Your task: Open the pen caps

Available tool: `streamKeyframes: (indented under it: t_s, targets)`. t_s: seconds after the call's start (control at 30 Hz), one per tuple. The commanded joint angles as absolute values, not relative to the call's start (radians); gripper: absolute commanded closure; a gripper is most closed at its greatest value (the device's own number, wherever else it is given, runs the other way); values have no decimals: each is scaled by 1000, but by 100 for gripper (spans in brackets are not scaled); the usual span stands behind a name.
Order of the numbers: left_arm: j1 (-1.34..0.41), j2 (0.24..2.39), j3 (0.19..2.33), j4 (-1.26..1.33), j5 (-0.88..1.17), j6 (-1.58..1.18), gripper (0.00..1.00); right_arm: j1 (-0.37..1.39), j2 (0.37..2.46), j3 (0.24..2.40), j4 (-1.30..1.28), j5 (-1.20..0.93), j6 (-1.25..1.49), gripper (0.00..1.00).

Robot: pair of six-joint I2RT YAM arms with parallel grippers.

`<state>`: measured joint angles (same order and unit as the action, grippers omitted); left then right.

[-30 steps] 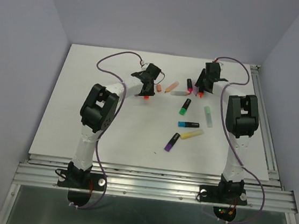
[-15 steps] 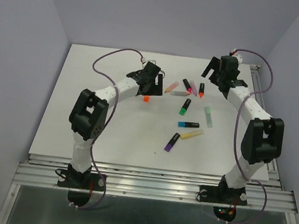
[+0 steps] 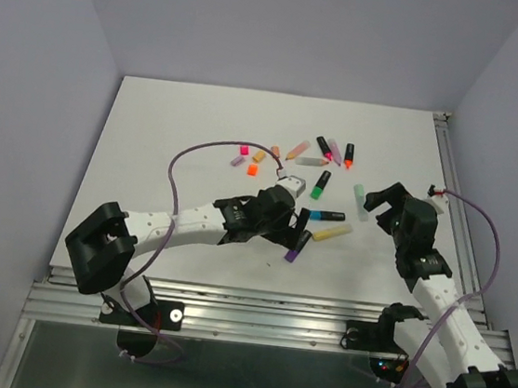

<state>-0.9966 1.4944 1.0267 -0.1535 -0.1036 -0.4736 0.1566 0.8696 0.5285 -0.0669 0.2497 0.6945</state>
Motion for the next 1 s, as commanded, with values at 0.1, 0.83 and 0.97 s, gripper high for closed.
streamKeyframes:
  t_s: [0.1, 0.83, 0.97]
  targets:
    - [-1100, 1555, 974, -95, -143, -508, 1, 150, 703, 454, 5, 149, 788, 0]
    - [-1150, 1812, 1112, -198, -113, -446, 27, 152, 825, 580, -270, 216, 834, 0]
    - [-1155, 1864, 1143, -251, -144, -445, 39, 150, 821, 568, -267, 216, 841, 0]
